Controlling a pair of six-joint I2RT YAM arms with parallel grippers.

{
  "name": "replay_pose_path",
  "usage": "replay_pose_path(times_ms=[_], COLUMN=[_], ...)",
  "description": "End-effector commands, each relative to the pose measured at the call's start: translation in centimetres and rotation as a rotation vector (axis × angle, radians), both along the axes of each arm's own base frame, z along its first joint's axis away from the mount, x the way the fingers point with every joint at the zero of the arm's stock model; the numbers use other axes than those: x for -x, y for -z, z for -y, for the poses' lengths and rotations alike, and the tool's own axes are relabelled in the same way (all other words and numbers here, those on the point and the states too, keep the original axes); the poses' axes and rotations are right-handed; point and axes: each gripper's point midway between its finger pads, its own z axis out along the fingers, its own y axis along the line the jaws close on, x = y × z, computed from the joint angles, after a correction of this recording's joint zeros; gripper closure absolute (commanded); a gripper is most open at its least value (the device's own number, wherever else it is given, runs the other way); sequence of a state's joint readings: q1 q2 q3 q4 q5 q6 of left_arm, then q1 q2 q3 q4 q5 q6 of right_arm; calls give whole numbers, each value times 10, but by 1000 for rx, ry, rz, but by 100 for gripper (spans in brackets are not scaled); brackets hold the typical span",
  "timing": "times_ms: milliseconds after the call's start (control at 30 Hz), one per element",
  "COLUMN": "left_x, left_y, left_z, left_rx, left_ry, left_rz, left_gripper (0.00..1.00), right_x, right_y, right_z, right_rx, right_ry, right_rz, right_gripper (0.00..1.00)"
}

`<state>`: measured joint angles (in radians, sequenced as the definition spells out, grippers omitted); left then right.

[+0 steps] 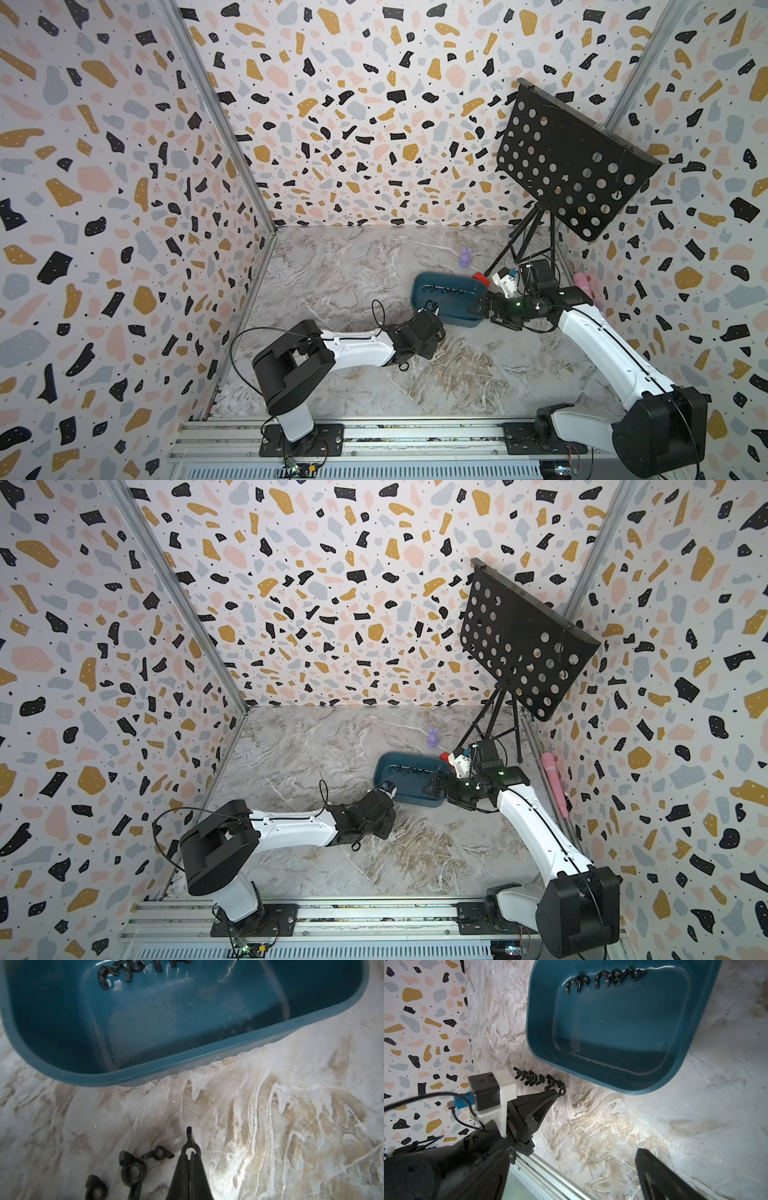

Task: Take out the wing nut from the storage box
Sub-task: Place the wing nut at the center of the board.

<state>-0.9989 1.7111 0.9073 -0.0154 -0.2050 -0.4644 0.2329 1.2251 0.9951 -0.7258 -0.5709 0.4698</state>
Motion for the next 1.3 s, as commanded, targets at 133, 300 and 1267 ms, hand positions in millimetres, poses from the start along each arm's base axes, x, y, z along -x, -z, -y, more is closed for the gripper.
replay_pose_path(times_ms=[133, 300, 1267], left_x=[-12, -13, -28], left_y=[-1, 5, -87], left_z=[10, 13, 10], left_rx=[11, 7, 21], left_ry=[-20, -18, 28], left_rz=[46, 37, 39], left_gripper=[100, 100, 38], right_x=[9, 10, -3], right_y=[-5, -3, -6], right_z=[1, 1, 0], right_rx=[-1, 1, -6], right_ry=[-14, -13, 4], right_rz=[5, 3, 51], right_gripper=[0, 0, 0])
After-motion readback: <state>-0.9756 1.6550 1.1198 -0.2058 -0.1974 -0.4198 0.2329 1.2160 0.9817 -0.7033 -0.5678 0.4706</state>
